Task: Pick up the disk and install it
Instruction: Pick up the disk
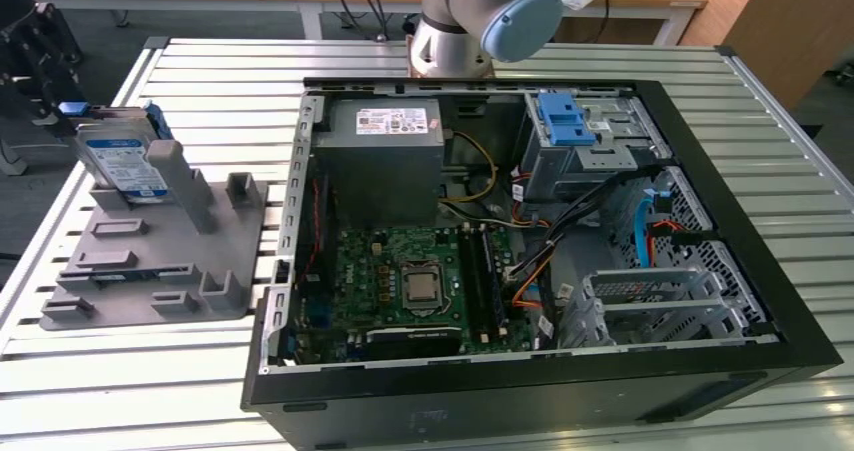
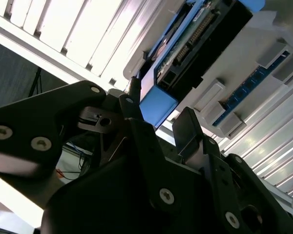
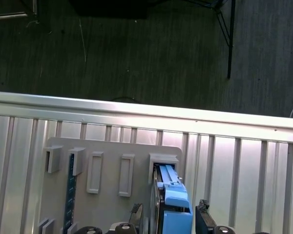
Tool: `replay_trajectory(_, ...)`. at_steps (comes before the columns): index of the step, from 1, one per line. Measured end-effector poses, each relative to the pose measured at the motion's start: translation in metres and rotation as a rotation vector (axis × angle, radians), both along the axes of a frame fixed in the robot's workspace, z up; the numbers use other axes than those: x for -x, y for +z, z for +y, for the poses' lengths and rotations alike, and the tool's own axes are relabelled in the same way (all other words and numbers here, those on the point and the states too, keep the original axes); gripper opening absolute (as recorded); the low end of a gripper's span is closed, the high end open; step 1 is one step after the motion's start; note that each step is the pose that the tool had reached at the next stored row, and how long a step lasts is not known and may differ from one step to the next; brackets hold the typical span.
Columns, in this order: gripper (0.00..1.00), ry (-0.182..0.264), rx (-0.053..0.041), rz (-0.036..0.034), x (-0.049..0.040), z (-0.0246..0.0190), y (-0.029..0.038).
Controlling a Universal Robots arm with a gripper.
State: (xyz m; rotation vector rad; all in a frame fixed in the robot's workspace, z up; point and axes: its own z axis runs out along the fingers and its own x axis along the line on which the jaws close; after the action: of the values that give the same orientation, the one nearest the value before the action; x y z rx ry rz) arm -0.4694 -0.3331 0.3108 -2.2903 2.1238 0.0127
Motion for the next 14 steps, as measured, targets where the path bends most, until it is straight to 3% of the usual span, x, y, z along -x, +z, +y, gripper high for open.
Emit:
replay_trajectory(7, 0.53, 0.000, -0.0002, -0.0001, 0.0007, 0.0000, -0.0029)
replay_trajectory(14, 0.53, 0.000, 0.0000, 0.0041, 0.0011, 0.0001, -0.0123)
